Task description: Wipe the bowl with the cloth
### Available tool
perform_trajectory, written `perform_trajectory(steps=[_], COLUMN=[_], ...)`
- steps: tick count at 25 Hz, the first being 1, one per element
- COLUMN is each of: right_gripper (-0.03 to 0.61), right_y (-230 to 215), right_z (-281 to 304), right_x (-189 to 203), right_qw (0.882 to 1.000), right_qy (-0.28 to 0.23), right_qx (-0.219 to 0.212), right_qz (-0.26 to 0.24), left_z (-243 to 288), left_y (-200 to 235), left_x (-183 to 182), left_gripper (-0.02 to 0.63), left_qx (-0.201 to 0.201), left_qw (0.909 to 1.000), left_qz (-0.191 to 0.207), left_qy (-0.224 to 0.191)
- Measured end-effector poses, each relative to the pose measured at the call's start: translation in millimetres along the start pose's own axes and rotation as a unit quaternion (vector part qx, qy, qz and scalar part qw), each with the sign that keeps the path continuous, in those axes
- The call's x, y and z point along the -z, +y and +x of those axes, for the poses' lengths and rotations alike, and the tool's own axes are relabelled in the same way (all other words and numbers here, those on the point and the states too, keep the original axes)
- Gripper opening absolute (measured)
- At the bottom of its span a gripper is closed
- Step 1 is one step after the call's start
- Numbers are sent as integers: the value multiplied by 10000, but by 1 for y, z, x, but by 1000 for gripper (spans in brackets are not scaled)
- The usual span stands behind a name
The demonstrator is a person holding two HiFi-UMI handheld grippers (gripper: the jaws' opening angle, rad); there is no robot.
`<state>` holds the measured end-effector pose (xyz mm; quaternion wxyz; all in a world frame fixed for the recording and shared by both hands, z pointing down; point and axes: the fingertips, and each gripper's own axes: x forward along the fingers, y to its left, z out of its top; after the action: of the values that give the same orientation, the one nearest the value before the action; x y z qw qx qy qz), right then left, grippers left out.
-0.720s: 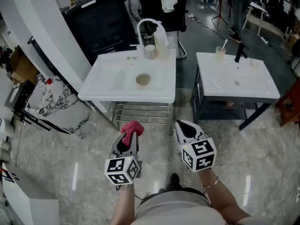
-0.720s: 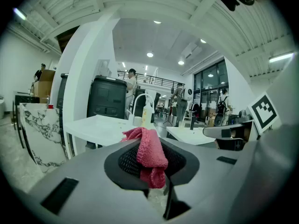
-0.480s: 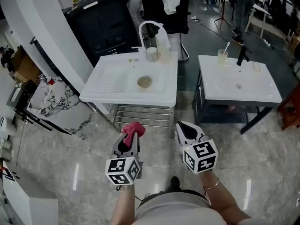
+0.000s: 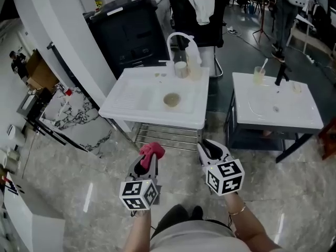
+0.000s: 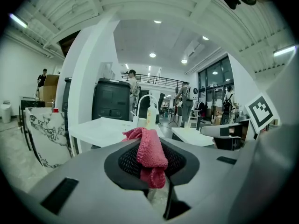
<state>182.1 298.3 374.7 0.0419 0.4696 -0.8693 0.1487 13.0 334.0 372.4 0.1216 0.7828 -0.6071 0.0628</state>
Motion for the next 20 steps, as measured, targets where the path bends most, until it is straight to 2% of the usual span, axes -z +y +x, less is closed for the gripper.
perform_trajectory(steps=[2, 11, 20], right_gripper=[99, 140, 141], right_y=[1, -7, -28], right_z=[5, 43, 141], right_x=[1, 0, -17], right_qw=[9999, 9991, 9985], right_qy=[54, 248, 267], right_qx=[-89, -177, -85], right_qz=[62, 311, 475], left_z=[2, 41, 125], left_y=[3, 25, 87], left_x=[0, -7, -21], left_gripper=[87, 86, 86], left_qx=[-42, -34, 31], left_qw=[10000, 10000, 9999], left_qz=[3, -49, -113], left_qy=[2, 66, 107])
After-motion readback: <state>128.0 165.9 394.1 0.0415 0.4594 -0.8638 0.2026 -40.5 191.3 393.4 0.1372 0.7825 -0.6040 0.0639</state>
